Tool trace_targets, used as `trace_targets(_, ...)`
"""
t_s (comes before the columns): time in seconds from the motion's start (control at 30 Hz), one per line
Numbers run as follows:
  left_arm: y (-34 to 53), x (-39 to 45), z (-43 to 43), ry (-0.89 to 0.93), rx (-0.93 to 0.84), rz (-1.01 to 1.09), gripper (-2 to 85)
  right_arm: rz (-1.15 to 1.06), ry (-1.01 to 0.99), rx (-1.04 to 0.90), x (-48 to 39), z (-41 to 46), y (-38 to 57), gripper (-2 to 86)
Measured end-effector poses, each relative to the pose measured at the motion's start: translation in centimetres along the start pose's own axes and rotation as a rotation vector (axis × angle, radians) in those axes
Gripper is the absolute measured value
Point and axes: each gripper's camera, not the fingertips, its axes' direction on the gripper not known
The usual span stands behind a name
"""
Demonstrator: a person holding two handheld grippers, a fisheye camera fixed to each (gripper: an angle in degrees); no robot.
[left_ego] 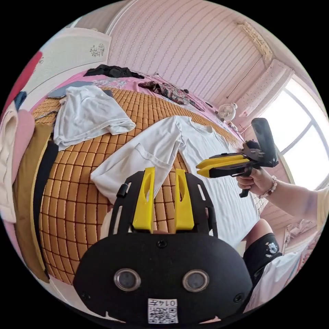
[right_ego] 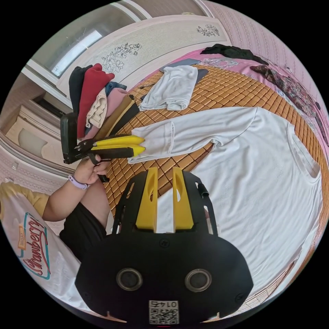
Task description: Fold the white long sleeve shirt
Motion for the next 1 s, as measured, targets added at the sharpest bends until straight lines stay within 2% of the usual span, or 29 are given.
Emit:
trace_targets(0.07,-1.5,0.3,3.0,-0.071,-0.140,0.009,7.7,-0.011,0.020,-0.006,-0.2,0.0,0.5,7.0)
trace_targets(0.1,-1.8,0.3,3.1,-0.136,-0.118,0.021,4.5,-0.021,0.034,-0.014,-0.4,0.0,0.8,6.9)
trace_targets(0.17,-2.1,0.0,2.7,-0.133,-0.136,0.041,1.6,-0.029,0.047,-0.015,-0.5,-0.1,1.4,6.8)
trace_targets(0.3,0.5,-2.8,-4.2,-0.079,0.043,-0.069,-0.6,0.001,0.007,0.002,-0.4,-0.2,2.8,6.6)
trace_targets(0.43,6.8,-6.1,-11.9,-0.177,0.251,-0.288,-0.7,0.007,-0.033,0.009,-1.0,0.3,3.7,6.6)
trace_targets(0.5,9.1,-7.4,-13.3,-0.200,0.285,-0.372,-0.4,-0.003,-0.038,-0.009,-1.8,1.1,3.9,6.6)
trace_targets(0.7,13.3,-10.0,-14.1,-0.222,0.252,-0.548,3.9,-0.083,-0.039,-0.022,-5.4,2.6,2.4,6.7)
trace_targets(0.87,13.8,-10.2,-13.6,-0.236,0.239,-0.539,5.5,-0.219,-0.050,-0.053,-10.6,5.4,-0.8,6.6)
trace_targets(1.0,12.7,-10.7,-11.8,-0.327,0.169,-0.551,7.5,-0.372,-0.024,-0.112,-16.6,9.2,-3.8,7.1)
